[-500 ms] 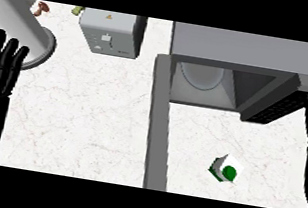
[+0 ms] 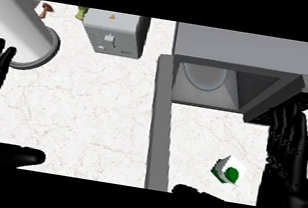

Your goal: Pick up the milk, place it into the microwave and close the microwave

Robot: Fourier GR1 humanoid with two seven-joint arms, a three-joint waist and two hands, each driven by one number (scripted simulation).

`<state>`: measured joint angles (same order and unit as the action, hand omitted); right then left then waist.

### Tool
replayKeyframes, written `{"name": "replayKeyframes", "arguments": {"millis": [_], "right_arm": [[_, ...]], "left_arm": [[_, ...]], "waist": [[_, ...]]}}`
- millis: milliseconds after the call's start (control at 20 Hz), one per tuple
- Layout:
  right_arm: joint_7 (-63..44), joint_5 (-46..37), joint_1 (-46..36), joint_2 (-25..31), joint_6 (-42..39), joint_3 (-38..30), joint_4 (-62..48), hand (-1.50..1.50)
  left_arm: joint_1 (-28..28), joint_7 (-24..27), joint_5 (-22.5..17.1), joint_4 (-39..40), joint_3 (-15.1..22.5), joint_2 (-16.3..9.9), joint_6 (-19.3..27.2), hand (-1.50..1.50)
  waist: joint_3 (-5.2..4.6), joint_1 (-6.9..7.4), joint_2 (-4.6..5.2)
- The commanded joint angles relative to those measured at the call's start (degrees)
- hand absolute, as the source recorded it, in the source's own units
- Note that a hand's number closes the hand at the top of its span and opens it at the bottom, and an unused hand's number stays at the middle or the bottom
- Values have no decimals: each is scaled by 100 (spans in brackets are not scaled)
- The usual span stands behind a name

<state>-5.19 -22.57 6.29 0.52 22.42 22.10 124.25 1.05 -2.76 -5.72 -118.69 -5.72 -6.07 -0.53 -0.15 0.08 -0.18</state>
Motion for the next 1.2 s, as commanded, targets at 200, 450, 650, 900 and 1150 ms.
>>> {"name": "replayKeyframes", "arguments": {"millis": [200, 450, 650, 900, 1150], "right_arm": [[-1338, -1681, 130, -51, 1269, 1726, 264, -150], [-1157, -2124, 797, -50, 1660, 1906, 165, -150], [-1721, -2251, 475, -51, 1753, 1661, -75, -150], [-821, -1442, 615, 80, 2273, 1460, -802, -150], [-150, -807, 962, 350, 2579, 1512, -1067, -150]], "left_arm": [[407, -234, -657, -197, -490, -162, -334, -150], [1284, -265, -1059, -1048, -724, -134, -649, -150], [1499, 78, -1232, -793, -1034, -174, -1033, -150], [2028, -182, -1488, -1495, -1172, -10, -1189, -150], [2038, -359, -1931, -1546, -1650, -119, -1365, -150]], "waist": [[11, -5, 7], [15, 12, -4], [13, 16, 10], [18, 46, 9], [20, 28, 8]]}}
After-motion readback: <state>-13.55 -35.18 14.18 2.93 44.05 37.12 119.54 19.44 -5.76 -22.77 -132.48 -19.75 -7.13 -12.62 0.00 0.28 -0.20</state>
